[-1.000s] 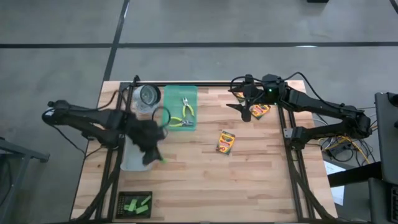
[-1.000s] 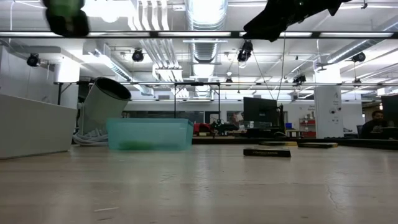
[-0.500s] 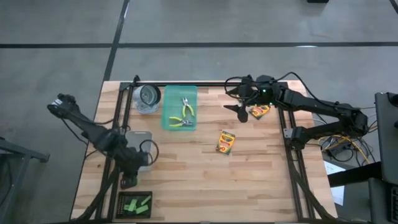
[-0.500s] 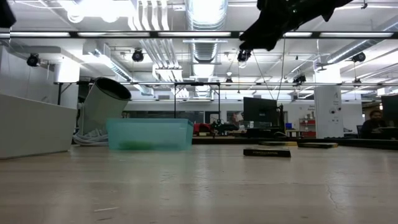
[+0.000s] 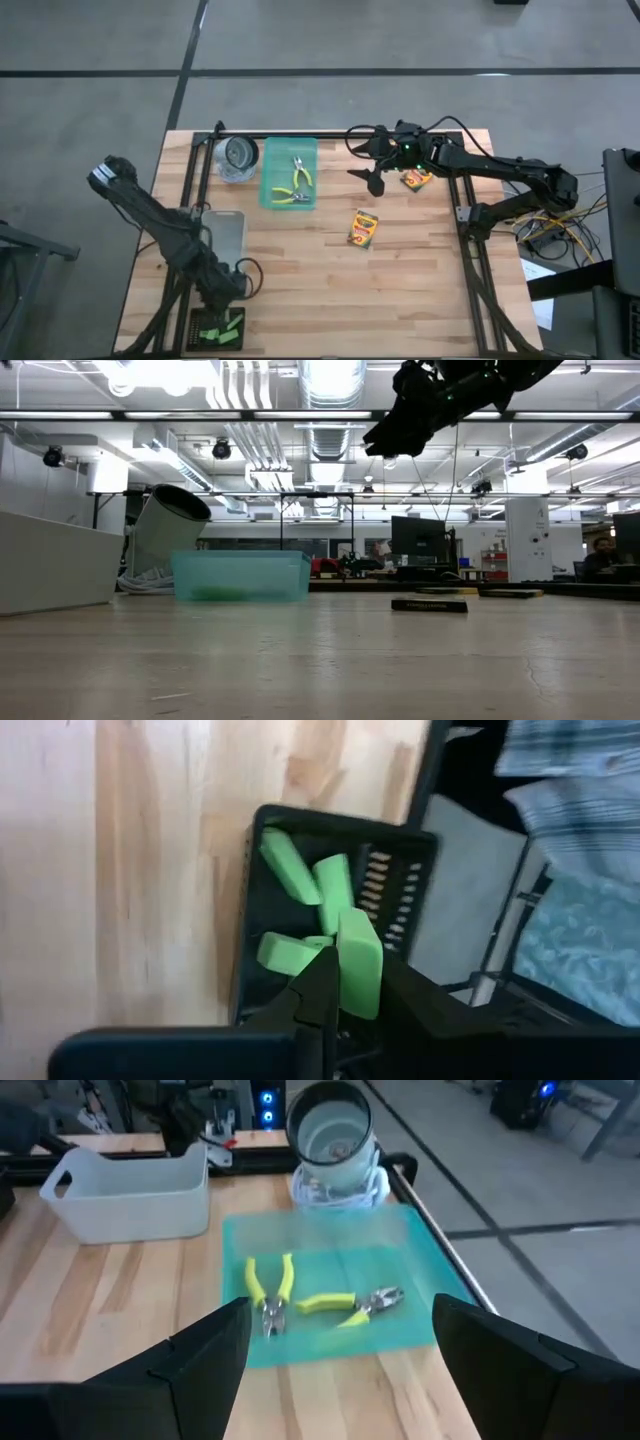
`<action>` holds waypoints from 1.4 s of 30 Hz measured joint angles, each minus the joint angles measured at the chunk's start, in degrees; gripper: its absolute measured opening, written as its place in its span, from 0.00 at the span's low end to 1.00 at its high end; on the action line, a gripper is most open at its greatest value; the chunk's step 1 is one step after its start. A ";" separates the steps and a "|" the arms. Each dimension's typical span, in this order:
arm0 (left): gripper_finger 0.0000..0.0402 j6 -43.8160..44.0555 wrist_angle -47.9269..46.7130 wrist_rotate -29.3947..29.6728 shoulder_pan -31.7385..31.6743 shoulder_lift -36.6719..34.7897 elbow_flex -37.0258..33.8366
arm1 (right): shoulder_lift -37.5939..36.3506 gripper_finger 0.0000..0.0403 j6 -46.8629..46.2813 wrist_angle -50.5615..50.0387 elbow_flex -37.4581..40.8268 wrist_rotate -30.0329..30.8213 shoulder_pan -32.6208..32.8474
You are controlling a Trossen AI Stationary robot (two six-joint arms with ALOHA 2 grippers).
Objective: Pick & Place School Supplies
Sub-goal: Put the green eraser into the black bin, then put the yellow crayon box into the gray bin
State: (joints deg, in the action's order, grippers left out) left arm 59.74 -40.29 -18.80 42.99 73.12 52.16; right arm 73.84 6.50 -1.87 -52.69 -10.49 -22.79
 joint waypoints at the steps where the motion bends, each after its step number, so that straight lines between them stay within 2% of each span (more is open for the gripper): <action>1: 0.13 0.21 -0.10 -0.08 0.10 0.90 -0.13 | 0.00 0.76 0.11 0.28 0.00 -0.02 0.02; 5: 0.13 0.28 0.46 -3.25 0.26 4.14 -0.31 | -0.29 0.75 1.41 1.01 0.00 0.00 0.00; 11: 0.13 0.34 6.50 -9.39 0.39 6.98 -2.20 | -0.38 0.73 2.90 1.00 -0.33 -0.01 0.00; 20: 0.13 2.16 8.78 -9.24 0.37 8.65 -2.90 | -0.43 0.75 3.17 0.92 -0.33 0.00 0.00; 24: 0.14 4.05 8.62 -7.14 0.37 8.88 -2.91 | -0.47 0.76 3.20 0.90 -0.35 0.00 0.00; 31: 0.24 7.86 8.36 -3.45 0.37 8.88 -3.01 | -0.47 0.77 3.72 0.81 -0.34 0.00 0.00; 42: 0.38 8.08 8.45 -3.45 0.37 8.88 -3.02 | -0.48 0.73 4.03 0.81 -0.35 0.00 0.00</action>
State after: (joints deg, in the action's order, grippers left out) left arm 67.82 -31.83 -22.25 43.35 82.00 49.14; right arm 73.36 10.52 -1.06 -53.04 -10.48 -22.79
